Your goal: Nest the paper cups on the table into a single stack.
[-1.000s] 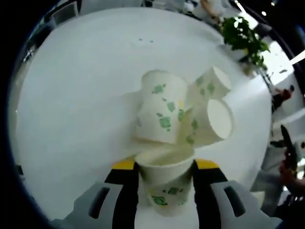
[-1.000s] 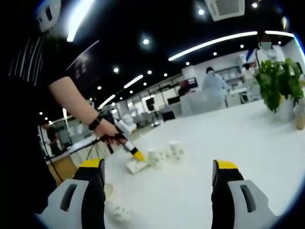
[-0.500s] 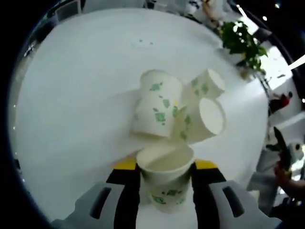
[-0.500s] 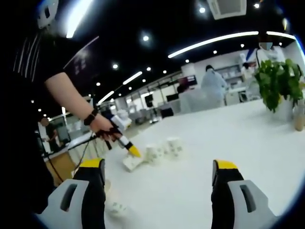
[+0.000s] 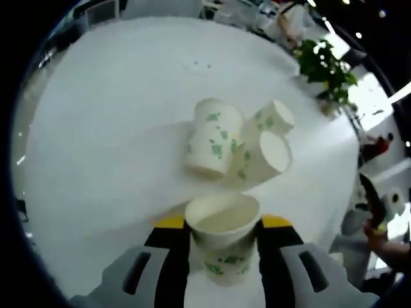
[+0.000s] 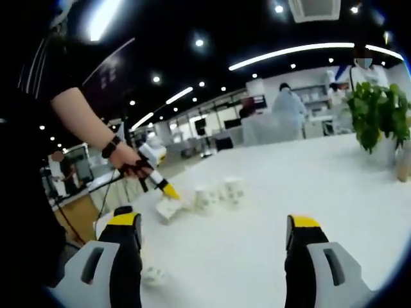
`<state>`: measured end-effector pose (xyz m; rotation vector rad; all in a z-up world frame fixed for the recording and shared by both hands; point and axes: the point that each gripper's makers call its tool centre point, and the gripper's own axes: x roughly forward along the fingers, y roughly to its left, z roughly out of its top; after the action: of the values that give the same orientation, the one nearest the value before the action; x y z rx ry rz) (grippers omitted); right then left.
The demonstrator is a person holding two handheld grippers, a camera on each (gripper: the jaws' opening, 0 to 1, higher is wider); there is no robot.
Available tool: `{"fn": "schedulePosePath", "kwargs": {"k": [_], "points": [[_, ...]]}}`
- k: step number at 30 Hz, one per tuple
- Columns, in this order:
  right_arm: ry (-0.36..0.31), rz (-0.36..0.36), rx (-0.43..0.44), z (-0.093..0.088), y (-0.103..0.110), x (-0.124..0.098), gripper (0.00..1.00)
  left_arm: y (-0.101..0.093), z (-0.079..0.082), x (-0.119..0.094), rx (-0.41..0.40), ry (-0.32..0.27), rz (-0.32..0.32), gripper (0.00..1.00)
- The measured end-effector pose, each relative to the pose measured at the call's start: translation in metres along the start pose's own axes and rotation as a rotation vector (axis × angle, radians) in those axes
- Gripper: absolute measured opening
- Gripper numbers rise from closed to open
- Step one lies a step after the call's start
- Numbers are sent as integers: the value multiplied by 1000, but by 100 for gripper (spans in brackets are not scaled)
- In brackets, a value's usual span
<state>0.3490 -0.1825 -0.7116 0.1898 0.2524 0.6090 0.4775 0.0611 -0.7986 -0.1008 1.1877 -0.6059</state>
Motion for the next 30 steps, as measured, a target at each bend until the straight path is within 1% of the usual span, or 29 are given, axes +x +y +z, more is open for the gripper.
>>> {"fn": "schedulePosePath", "kwargs": {"k": [3, 5, 6, 8, 10, 14, 18, 20, 21, 25, 27, 30], "points": [[1, 11, -9, 2, 4, 2, 92, -5, 2, -6, -31, -30, -24, 39], [2, 22, -23, 3, 7, 3, 92, -9, 1, -11, -30, -32, -32, 39], [5, 29, -30, 4, 9, 3, 92, -13, 1, -14, -26, -44, -43, 39], [15, 38, -46, 3, 11, 3, 93, -15, 0, -22, -17, -57, -41, 39], [20, 44, -47, 3, 13, 2, 93, -16, 0, -26, -24, -73, -51, 39], [23, 47, -61, 3, 14, 0, 94, -22, -4, -38, -24, -85, -68, 39], [27, 44, -57, 2, 13, -2, 95, -29, -2, -50, -33, -121, -95, 39], [26, 43, -50, 1, 13, -3, 95, -34, -2, -54, -28, -129, -105, 39], [26, 43, -51, 0, 13, -4, 95, -38, 0, -57, -9, -142, -118, 38], [46, 48, -58, -5, 14, -6, 96, -47, 2, -66, -6, -165, -137, 38], [51, 50, -65, -7, 14, -7, 96, -58, 4, -70, 16, -182, -167, 38], [59, 54, -64, -8, 13, -8, 97, -67, 4, -76, 40, -192, -183, 38]]}}
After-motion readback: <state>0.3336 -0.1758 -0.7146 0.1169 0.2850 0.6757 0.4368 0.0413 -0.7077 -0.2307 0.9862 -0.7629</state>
